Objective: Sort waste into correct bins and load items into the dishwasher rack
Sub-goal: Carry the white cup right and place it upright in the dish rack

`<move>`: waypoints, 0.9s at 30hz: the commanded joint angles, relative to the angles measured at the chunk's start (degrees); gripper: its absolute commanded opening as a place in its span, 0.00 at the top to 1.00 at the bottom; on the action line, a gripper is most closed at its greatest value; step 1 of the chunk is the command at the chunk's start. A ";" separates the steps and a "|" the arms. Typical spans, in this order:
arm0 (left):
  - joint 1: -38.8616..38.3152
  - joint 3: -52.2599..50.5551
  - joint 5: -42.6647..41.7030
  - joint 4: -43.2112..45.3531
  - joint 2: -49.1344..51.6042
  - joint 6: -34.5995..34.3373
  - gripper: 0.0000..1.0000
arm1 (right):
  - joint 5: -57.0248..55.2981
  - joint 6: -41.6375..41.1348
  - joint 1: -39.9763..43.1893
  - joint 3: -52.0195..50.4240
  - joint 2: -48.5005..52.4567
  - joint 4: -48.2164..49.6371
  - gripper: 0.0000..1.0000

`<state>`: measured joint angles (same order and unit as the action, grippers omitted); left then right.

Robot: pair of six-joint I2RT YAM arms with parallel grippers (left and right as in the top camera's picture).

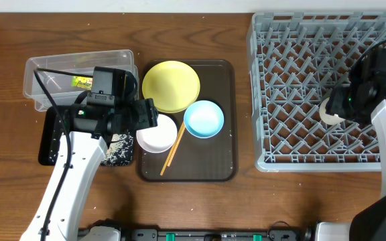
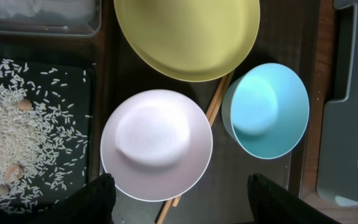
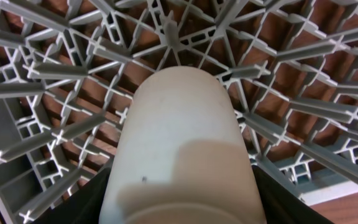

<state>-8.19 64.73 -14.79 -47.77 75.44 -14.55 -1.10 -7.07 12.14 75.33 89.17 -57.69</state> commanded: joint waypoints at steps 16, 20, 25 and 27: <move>0.24 -0.13 0.74 -0.20 0.87 0.96 0.29 | -0.42 -0.57 0.33 4.98 2.01 -2.80 0.66; 0.24 -0.13 0.72 -0.31 1.66 0.94 0.29 | -0.39 -0.59 0.33 5.40 2.03 -1.81 0.66; 0.24 -0.15 0.72 -0.63 2.05 0.96 0.29 | -0.42 -0.57 0.33 5.40 2.03 -0.46 0.66; 0.24 -0.17 0.72 -0.63 2.05 0.96 0.29 | -0.48 -0.57 0.33 5.35 2.03 -0.85 0.66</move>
<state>-8.19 64.73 -14.72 -48.14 77.06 -14.55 -1.15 -7.07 12.14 79.44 90.83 -58.46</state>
